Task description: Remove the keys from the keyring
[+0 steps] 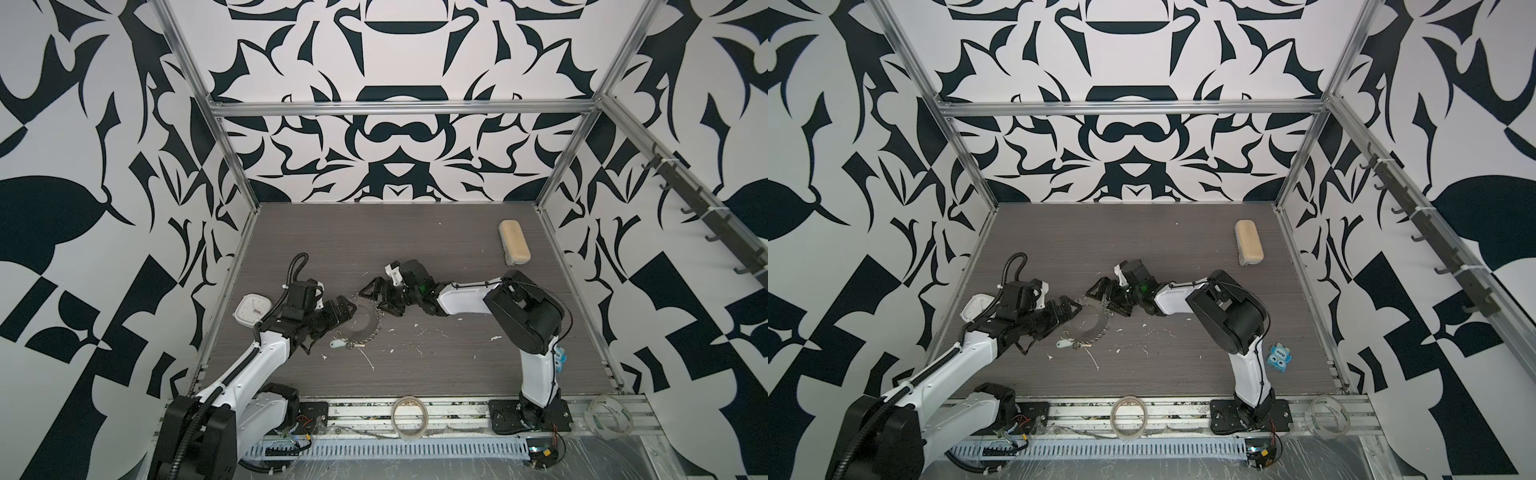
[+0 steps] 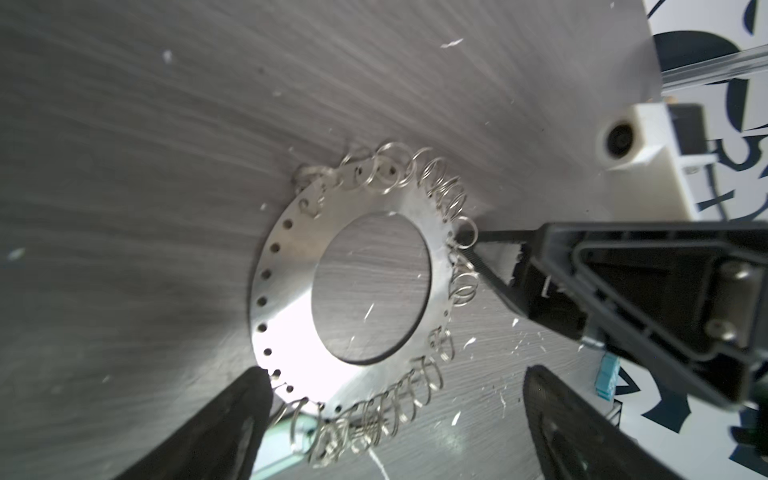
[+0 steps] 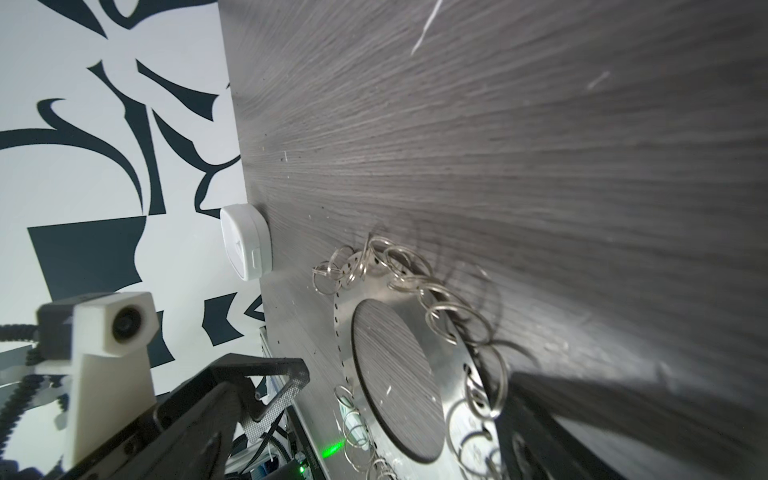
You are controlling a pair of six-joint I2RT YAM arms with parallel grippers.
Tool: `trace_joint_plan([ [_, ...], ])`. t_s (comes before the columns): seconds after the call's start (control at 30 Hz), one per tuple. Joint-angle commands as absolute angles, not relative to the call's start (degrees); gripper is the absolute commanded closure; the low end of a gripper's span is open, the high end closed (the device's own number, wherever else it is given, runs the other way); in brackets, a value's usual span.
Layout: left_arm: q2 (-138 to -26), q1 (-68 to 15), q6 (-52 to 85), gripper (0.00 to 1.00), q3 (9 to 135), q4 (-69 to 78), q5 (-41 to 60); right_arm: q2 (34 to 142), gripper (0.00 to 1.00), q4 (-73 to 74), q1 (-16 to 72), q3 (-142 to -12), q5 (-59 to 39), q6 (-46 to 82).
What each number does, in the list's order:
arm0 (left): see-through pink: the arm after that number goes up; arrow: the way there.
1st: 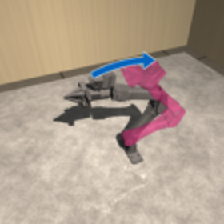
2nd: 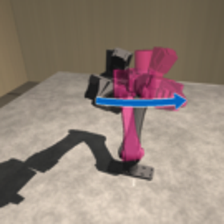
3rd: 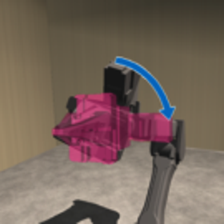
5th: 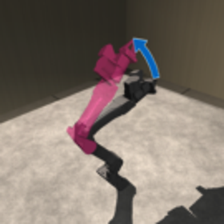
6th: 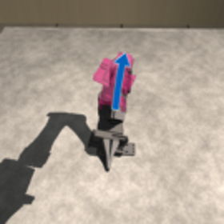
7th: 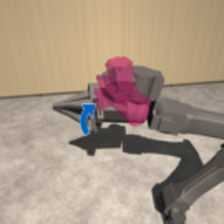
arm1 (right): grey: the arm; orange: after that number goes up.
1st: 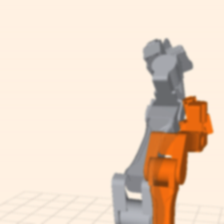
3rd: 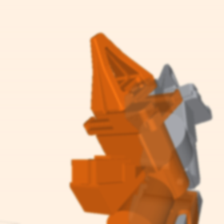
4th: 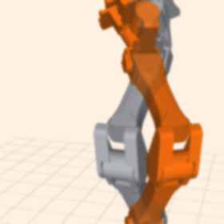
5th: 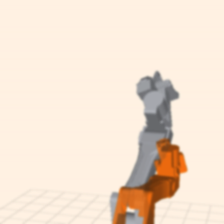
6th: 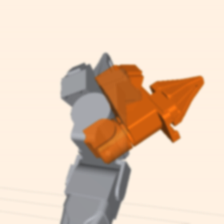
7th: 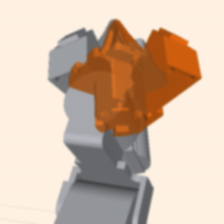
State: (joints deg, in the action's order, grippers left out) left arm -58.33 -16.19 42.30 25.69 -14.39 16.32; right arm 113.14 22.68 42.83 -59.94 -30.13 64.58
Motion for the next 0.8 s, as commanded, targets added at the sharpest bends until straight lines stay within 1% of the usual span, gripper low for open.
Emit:
trace_joint_plan([
  [0.0, -56.28, -16.71, 43.81, 0.01, 24.21, -18.81, 14.26, 108.34, 0.01, 16.77, 40.26, -61.85, -30.57, 61.13],
  [0.13, -57.43, -16.99, 44.20, 0.01, 23.38, -18.30, 15.01, 103.52, 0.02, 9.50, 38.43, -61.27, -29.73, 56.22],
  [0.3, -62.80, -19.43, 45.46, 0.01, 24.19, -13.37, 17.24, 98.18, 0.02, 5.15, 35.49, -58.91, -29.36, 52.91],
  [0.47, -68.80, -25.62, 48.23, 0.01, 26.91, -9.07, 18.43, 93.81, 0.02, 1.53, 31.91, -56.83, -29.51, 50.10],
  [0.6, -73.55, -32.31, 53.11, 0.01, 28.88, -3.22, 18.81, 90.60, 0.02, -0.52, 28.21, -55.09, -29.95, 48.37],
  [0.7, -79.55, -37.89, 57.15, 0.01, 30.84, 3.80, 19.21, 87.87, 0.02, -1.27, 24.62, -53.33, -30.23, 47.66],
  [0.77, -82.79, -40.78, 57.50, 0.01, 34.30, 3.84, 18.78, 85.68, 0.02, -2.08, 22.15, -52.03, -30.23, 47.27],
])
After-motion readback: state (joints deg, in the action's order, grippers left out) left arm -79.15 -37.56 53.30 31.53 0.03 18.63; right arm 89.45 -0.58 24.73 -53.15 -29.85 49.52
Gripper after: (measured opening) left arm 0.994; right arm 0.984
